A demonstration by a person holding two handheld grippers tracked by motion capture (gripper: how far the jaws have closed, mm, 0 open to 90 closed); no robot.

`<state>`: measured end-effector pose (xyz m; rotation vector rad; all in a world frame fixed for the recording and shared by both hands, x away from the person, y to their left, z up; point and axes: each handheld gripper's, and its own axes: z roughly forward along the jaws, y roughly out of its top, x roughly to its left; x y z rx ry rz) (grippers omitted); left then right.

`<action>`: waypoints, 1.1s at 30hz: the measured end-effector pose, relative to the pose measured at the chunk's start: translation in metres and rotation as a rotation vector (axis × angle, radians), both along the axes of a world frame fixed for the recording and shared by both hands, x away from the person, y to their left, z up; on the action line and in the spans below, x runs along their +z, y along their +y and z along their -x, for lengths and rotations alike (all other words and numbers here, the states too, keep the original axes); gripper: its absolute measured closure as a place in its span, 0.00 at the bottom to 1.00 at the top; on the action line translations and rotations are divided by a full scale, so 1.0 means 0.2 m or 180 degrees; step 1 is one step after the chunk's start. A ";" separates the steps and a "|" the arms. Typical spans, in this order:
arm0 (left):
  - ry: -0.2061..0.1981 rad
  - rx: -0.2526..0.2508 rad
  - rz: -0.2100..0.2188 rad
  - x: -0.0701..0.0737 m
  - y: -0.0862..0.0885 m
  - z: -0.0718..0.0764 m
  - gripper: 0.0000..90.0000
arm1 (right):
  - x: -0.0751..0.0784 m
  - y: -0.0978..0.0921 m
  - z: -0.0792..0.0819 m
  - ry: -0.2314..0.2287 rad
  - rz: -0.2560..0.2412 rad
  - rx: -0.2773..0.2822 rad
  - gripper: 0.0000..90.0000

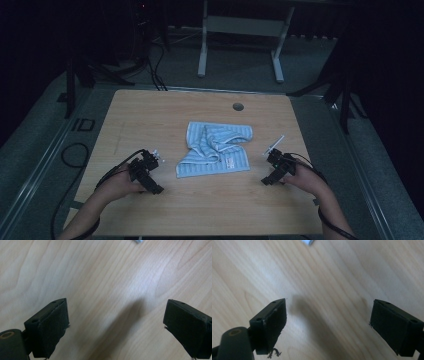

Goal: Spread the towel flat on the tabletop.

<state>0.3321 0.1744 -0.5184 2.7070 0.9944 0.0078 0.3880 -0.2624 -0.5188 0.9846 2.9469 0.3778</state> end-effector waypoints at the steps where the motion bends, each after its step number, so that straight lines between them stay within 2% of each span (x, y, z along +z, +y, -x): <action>1: -0.0018 -0.0014 -0.0034 0.00 -0.02 -0.01 0.10 | 0.00 0.01 -0.01 0.0013 -0.0022 0.0011 0.15; 3: -0.0013 -0.0049 -0.0042 0.00 -0.05 -0.03 0.15 | 0.00 0.03 -0.02 0.0037 -0.0020 0.0033 0.15; 7: -0.0039 -0.0106 -0.0128 0.00 -0.11 -0.06 0.15 | 0.00 0.07 -0.05 0.0056 0.0063 0.0066 0.16; 8: -0.0040 -0.0125 -0.0147 0.00 -0.13 -0.07 0.16 | 0.01 0.09 -0.07 0.0044 0.0064 0.0126 0.21; 9: -0.0047 -0.0141 -0.0174 0.01 -0.14 -0.08 0.16 | 0.01 0.09 -0.07 0.0044 0.0064 0.0126 0.21; 11: -0.0060 -0.0173 -0.0177 0.01 -0.17 -0.09 0.16 | 0.02 0.11 -0.09 0.0011 0.0045 0.0148 0.22; 15: -0.0101 -0.0233 -0.0149 0.02 -0.23 -0.12 0.16 | 0.03 0.15 -0.12 -0.0102 0.0108 0.0273 0.28; 18: -0.0136 -0.0308 -0.0141 0.03 -0.27 -0.14 0.20 | 0.04 0.16 -0.13 -0.0136 0.0119 0.0297 0.29; 22: -0.0195 -0.0393 -0.0107 0.04 -0.36 -0.17 0.25 | 0.06 0.19 -0.17 -0.0200 0.0050 0.0346 0.37; 24: -0.0211 -0.0414 -0.0123 0.05 -0.38 -0.17 0.26 | 0.06 0.20 -0.18 -0.0225 0.0048 0.0352 0.38; 27: -0.0285 -0.0434 -0.0078 0.06 -0.43 -0.19 0.33 | 0.06 0.22 -0.20 -0.0267 0.0017 0.0378 0.42; 33: -0.0399 -0.0446 -0.0028 0.07 -0.54 -0.24 0.37 | 0.09 0.30 -0.24 -0.0394 -0.0076 0.0457 0.48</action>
